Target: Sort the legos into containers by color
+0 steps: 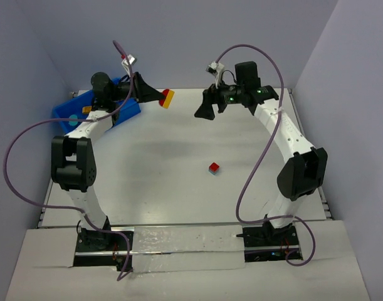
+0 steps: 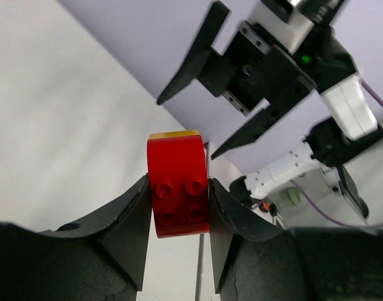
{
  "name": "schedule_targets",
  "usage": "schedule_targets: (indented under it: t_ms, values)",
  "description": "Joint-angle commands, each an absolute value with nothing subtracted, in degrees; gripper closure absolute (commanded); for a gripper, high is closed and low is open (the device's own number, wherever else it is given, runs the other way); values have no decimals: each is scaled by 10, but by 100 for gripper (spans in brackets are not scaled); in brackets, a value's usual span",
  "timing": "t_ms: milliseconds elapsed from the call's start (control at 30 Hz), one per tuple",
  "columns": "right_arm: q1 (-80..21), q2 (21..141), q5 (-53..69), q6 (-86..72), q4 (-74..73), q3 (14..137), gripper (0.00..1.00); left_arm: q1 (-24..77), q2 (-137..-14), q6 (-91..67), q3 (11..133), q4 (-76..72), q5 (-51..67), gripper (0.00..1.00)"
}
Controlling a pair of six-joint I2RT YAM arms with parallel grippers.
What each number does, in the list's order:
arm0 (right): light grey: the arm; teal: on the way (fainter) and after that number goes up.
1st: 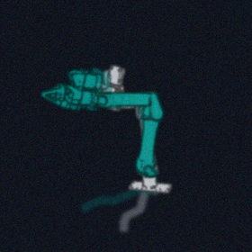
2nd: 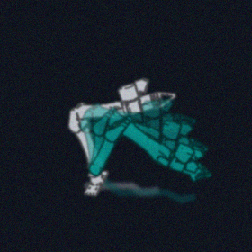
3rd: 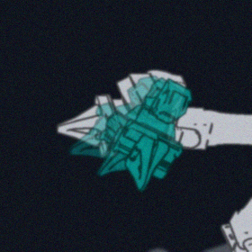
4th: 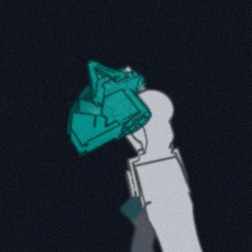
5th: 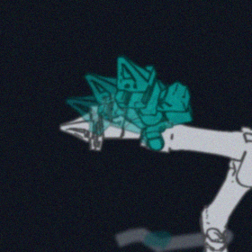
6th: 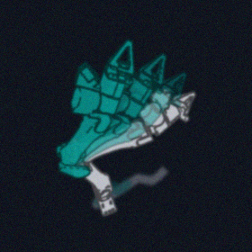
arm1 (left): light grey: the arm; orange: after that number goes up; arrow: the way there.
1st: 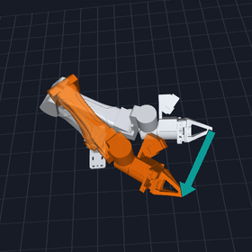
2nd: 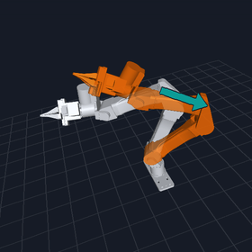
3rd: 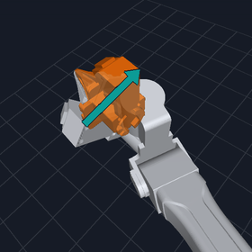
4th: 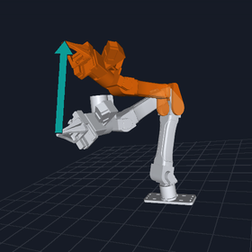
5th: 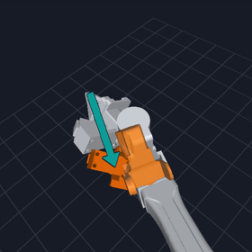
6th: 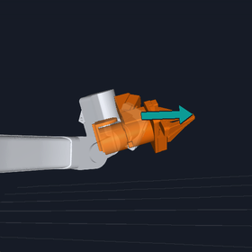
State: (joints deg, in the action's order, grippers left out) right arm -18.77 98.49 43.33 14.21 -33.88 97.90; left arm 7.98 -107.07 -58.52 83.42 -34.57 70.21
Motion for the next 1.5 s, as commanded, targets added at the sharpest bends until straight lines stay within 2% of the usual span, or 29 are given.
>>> schedule_targets:
  t_ms: [0, 133, 233, 433, 500, 600, 833, 1100, 1400, 1467]
  values:
    - [-189, 998, 635, 107, -307, 1016, 5, 83, -1079, -886, 819, -771, 749, 100]
    - [-195, 1039, 695, 10, -270, 1052, 6, 87, -1062, -808, 823, -698, 757, 100]
    - [-199, 1064, 721, -69, -237, 1075, 10, 88, -1064, -819, 824, -711, 757, 100]
    - [-203, 1075, 748, -227, -75, 1049, 13, 102, -1055, -787, 821, -678, 769, 100]
    - [-204, 1078, 759, -300, 22, 1036, 13, 108, -1050, -775, 815, -669, 770, 100]
    - [-206, 1085, 766, -344, 61, 1035, 13, 112, -1049, -779, 813, -674, 771, 100]
    - [-214, 1094, 750, -310, 24, 1046, 14, 118, -1049, -783, 819, -678, 775, 100]
    - [-218, 1094, 726, -213, -87, 1063, 18, 124, -1049, -788, 824, -681, 777, 100]
    - [-225, 1090, 725, -202, -89, 1071, 38, 133, -1052, -766, 827, -652, 778, 100]
    - [-228, 1089, 725, -199, -90, 1070, 46, 134, -1048, -752, 826, -633, 777, 100]
